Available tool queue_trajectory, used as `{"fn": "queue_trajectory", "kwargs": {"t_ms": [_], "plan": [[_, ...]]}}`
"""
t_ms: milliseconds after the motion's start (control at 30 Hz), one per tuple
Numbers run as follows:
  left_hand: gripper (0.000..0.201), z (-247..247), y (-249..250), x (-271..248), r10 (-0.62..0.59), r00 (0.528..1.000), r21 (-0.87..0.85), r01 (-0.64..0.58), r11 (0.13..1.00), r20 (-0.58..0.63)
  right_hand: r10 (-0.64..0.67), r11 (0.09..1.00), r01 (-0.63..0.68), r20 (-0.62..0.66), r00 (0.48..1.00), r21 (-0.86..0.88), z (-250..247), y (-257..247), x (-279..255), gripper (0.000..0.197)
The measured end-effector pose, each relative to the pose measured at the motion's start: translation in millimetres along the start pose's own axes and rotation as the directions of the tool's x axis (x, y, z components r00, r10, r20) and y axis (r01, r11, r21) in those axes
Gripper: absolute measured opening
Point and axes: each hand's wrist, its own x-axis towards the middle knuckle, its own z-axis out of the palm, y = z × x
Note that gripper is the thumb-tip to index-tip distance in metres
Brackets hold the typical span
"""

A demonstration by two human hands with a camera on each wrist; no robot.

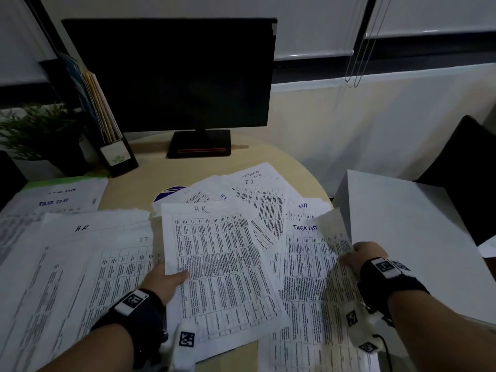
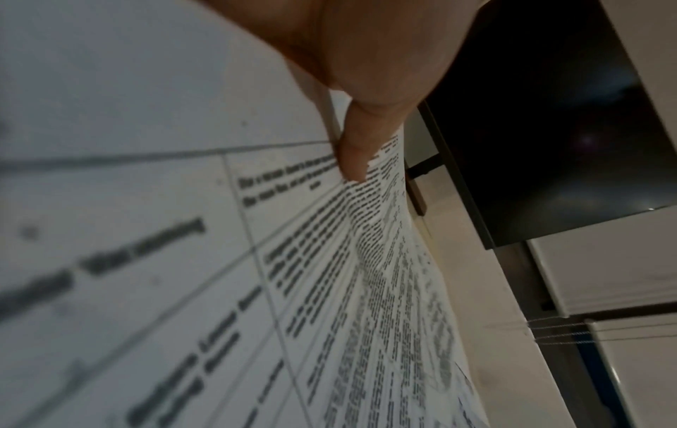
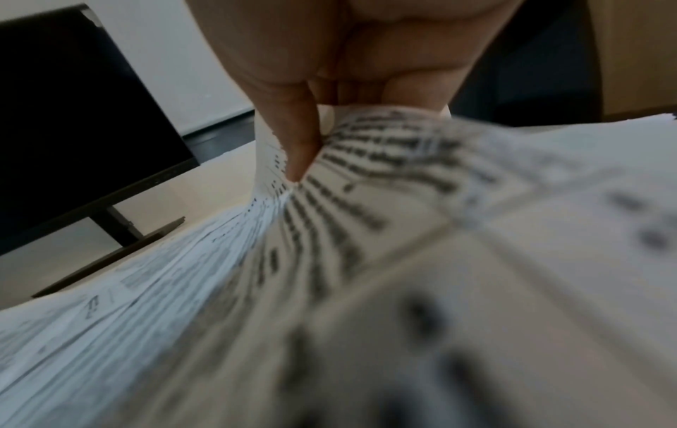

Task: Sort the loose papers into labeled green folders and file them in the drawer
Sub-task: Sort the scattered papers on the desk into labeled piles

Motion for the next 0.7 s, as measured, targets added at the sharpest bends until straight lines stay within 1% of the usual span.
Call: {"fn": "queue_trajectory", "kwargs": {"t_ms": [67,133,200,233,300,367,400,433,467,533,633,700], "plan": [[0.041,8,7,3,0.011,1.000,0.042,-0.011,0.999,0.012,-0.017,1.000,0.017,-0.018,1.000,0.012,-1,-1,-3,0.019],[0.037,16,5,9,0.005,0.998,0.111,-0.013,0.994,0.066,-0.026,1.000,0.026,-0.019,0.999,-0.004,0,-1,-6,0.020],[0.037,24,0,13,-0.011,0.994,0.157,-0.006,0.988,0.107,-0.047,0.998,0.047,0.016,0.999,-0.028,7,-3,-11,0.034],[0.037,27,-2,14,-0.018,0.991,0.190,-0.006,0.982,0.129,-0.082,0.995,0.085,0.049,0.995,-0.058,13,-7,-14,0.038],[0.030,36,-4,15,-0.014,0.986,0.244,-0.027,0.969,0.168,-0.177,0.971,0.190,0.097,0.979,-0.145,28,-18,-20,0.040],[0.025,42,-3,15,-0.011,0.984,0.270,-0.038,0.962,0.179,-0.208,0.925,0.243,0.145,0.967,-0.293,43,-32,-29,0.049],[0.028,45,-3,15,-0.016,0.985,0.282,-0.034,0.959,0.172,-0.185,0.912,0.229,0.157,0.970,-0.341,49,-37,-32,0.057],[0.031,46,-3,15,-0.020,0.986,0.292,-0.029,0.956,0.165,-0.139,0.919,0.186,0.157,0.978,-0.348,53,-41,-34,0.065],[0.033,47,-2,13,-0.023,0.987,0.290,-0.024,0.957,0.159,-0.091,0.937,0.133,0.142,0.986,-0.324,56,-45,-38,0.073],[0.034,49,-1,13,-0.024,0.988,0.273,-0.019,0.962,0.151,-0.036,0.963,0.051,0.060,0.998,-0.266,58,-46,-39,0.086],[0.033,49,0,12,-0.023,0.990,0.279,-0.018,0.960,0.140,0.002,0.976,-0.017,-0.071,0.997,-0.215,54,-45,-33,0.090],[0.032,50,-2,13,-0.018,0.991,0.294,-0.022,0.956,0.132,0.007,0.972,-0.028,-0.091,0.996,-0.233,49,-44,-29,0.093]]}}
